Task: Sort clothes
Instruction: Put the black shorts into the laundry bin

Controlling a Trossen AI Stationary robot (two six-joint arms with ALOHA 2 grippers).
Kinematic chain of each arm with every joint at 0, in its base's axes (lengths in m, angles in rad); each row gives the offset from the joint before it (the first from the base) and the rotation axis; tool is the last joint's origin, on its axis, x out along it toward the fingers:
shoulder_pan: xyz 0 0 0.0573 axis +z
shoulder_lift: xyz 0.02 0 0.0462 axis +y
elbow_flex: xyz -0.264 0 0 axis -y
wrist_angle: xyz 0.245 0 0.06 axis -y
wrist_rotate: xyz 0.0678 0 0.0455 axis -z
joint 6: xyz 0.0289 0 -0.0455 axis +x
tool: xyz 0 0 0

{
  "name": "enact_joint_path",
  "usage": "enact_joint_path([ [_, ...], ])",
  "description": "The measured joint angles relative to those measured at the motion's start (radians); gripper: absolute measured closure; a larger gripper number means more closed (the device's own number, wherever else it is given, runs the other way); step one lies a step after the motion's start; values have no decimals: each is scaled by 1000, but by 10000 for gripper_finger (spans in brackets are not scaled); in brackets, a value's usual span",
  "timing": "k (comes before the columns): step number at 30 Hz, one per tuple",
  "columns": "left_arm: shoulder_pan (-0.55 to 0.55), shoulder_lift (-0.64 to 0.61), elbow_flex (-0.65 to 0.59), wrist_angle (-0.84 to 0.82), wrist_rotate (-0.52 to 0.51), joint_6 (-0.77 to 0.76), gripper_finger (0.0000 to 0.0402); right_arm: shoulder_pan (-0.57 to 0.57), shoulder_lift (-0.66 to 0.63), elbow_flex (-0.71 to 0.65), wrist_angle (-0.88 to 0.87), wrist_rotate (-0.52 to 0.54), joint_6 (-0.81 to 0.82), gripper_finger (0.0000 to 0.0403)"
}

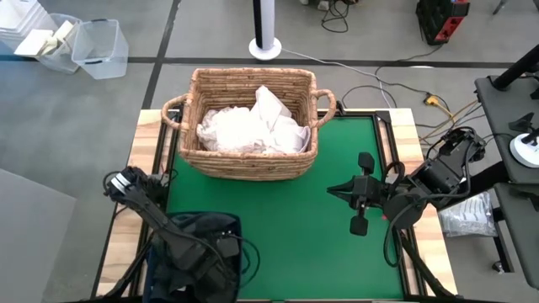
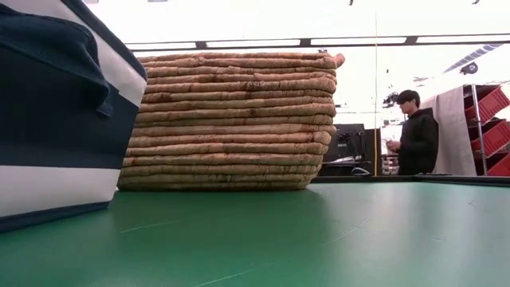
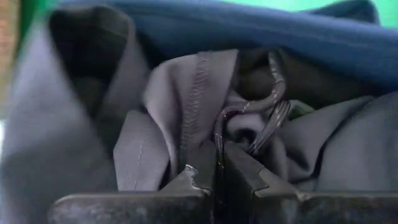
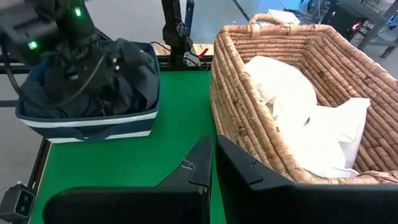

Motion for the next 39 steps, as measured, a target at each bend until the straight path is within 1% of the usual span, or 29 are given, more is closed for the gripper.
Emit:
enact_joint_path([
  [5, 1, 0, -106, 128, 10, -6, 400, 0, 0, 0, 0, 0, 0, 390],
  [9, 0, 0, -163, 201, 18, -8, 400, 0, 0, 0, 0, 0, 0, 390],
  [12, 1, 0, -187, 234, 20, -8, 400, 0, 0, 0, 0, 0, 0, 390],
  [17, 0, 0, -181, 225, 20, -29, 399, 0, 0, 0, 0, 0, 1, 390],
  [19, 1, 0, -170, 215, 25, -31, 392, 0, 0, 0, 0, 0, 7, 390],
  [21, 0, -2, -158, 214, 28, -31, 377, 0, 0, 0, 0, 0, 7, 390],
  [26, -2, -12, -106, 183, 32, -26, 320, 0, 0, 0, 1, 0, 7, 390],
  [31, -2, -14, -12, 34, 26, -18, 269, 0, 0, 0, 0, 0, 7, 390],
  [35, -2, -14, 77, -59, 9, 5, 247, 0, 0, 0, 0, 0, 6, 390],
  [39, -9, -16, 181, -131, -22, 22, 238, 0, 0, 0, 0, 0, 6, 390],
])
